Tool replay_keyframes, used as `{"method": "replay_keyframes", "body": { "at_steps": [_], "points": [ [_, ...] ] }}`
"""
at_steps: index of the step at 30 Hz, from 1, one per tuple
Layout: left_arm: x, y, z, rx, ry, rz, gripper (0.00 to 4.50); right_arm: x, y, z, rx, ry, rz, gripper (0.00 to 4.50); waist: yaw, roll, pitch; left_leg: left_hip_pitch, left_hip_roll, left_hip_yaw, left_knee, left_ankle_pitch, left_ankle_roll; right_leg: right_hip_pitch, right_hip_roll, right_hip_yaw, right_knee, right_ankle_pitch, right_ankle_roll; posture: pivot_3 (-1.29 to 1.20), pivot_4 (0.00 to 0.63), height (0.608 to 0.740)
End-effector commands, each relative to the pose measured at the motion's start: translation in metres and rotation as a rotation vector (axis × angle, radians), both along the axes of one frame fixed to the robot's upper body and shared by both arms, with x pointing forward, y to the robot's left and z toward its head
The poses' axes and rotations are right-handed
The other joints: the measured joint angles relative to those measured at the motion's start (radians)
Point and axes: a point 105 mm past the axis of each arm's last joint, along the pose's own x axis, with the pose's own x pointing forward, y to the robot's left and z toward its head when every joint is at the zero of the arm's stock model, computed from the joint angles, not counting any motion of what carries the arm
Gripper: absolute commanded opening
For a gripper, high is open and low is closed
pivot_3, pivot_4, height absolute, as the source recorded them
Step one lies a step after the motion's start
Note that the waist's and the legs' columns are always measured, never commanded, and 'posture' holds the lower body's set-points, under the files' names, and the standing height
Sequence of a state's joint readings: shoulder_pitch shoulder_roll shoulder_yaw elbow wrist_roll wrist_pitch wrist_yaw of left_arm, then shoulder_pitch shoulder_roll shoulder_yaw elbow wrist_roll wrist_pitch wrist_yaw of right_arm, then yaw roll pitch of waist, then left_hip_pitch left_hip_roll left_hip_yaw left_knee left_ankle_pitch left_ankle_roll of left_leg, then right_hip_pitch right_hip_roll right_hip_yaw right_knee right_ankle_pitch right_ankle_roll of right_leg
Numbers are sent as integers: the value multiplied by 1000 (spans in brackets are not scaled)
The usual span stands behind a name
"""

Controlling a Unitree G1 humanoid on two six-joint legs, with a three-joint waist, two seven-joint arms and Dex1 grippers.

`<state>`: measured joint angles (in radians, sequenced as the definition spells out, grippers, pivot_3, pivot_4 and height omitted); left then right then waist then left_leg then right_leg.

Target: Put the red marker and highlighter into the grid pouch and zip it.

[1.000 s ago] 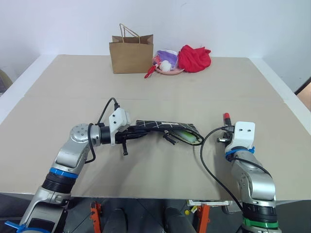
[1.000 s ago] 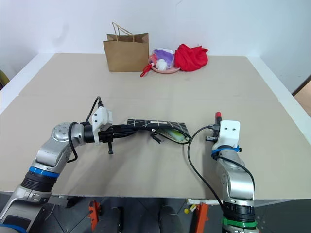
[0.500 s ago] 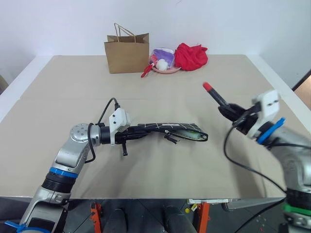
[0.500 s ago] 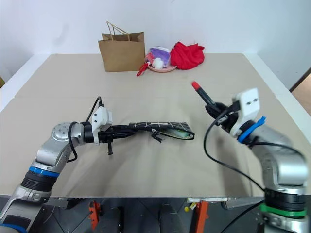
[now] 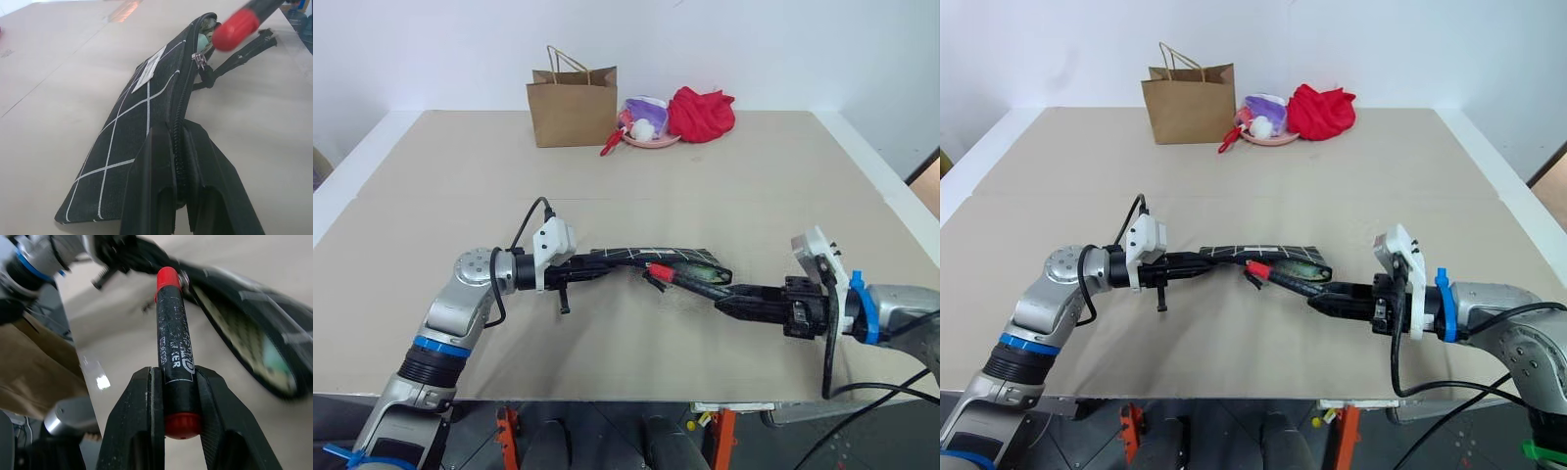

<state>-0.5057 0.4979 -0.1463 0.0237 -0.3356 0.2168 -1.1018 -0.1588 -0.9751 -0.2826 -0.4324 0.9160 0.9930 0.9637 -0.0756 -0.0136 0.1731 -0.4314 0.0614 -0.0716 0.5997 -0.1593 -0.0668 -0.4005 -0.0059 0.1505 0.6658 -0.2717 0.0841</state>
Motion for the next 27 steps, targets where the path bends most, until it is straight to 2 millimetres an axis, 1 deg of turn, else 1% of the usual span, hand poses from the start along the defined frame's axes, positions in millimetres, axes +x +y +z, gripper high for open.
{"method": "replay_keyframes", "body": {
  "at_steps": [1,6,12,17,22,27],
  "points": [
    [-1,3,13,-27,-44,3,0,-1,-10,5,-29,-28,-10,585,1,0,0,0,0,0,0,0,0,0,0,0,0,0,-1,0,150,740],
    [0,3,13,-26,-44,0,0,6,-17,6,-29,-22,-46,585,0,0,0,0,0,0,0,0,0,0,0,0,0,1,1,0,150,740],
    [-1,3,13,-26,-44,1,0,13,-19,9,-10,-29,-75,585,0,0,0,0,0,0,0,0,0,0,0,0,0,1,2,0,150,740],
    [-2,3,11,-25,-41,3,0,15,-20,13,-7,-35,-69,585,0,0,0,0,0,0,0,0,0,0,0,0,0,0,1,0,150,740],
    [-3,3,11,-28,-40,8,0,19,-19,10,-23,-37,-68,585,0,0,0,0,0,0,0,0,0,0,0,0,0,0,1,0,150,740],
    [-4,2,11,-32,-41,6,0,26,-18,3,-60,-38,-75,585,0,0,0,0,0,0,0,0,0,0,0,0,0,0,1,0,150,740]
  ]
}}
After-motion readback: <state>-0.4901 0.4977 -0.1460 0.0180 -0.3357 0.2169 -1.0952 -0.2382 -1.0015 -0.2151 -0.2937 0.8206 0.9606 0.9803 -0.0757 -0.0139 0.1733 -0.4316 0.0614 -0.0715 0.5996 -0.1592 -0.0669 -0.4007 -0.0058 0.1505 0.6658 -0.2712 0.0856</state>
